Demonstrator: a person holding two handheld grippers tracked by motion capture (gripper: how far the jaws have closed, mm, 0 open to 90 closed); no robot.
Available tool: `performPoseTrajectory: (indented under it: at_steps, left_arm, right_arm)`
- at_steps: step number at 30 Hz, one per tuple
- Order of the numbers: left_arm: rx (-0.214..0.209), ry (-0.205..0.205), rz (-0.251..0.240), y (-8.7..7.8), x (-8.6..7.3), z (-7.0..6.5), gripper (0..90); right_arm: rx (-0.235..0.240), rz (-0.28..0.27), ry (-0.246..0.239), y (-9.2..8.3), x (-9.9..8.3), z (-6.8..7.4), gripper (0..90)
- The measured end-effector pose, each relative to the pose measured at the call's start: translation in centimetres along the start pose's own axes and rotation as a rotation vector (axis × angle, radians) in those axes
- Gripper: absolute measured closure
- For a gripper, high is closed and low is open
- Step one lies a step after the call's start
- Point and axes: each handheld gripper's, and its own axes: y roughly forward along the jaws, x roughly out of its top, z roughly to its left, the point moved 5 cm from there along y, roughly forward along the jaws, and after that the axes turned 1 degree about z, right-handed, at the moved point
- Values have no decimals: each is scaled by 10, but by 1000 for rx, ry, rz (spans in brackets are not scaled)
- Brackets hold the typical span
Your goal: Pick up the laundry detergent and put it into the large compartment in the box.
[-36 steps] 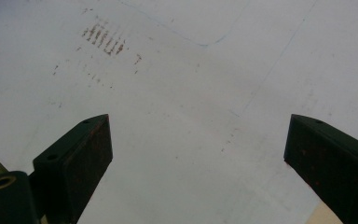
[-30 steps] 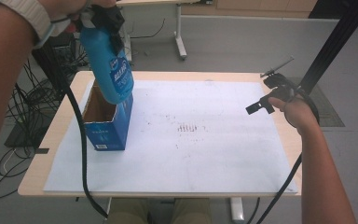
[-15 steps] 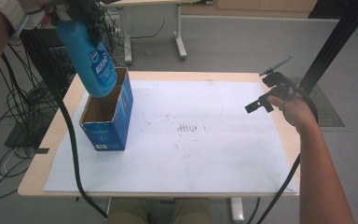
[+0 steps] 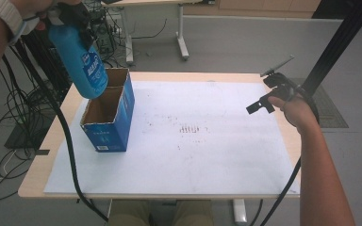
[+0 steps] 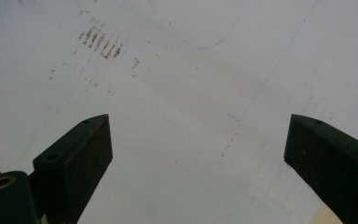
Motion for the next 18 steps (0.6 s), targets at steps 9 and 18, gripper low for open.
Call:
performPoseTrajectory:
  at_steps: [9,18]
  left_arm:
    - [17,-39,1,9,5,6,386]
    - [9,-91,0,17,9,15,386]
  right_arm:
    - [3,1,-2,2,2,1,74]
    - [6,4,-4,6,2,-1,74]
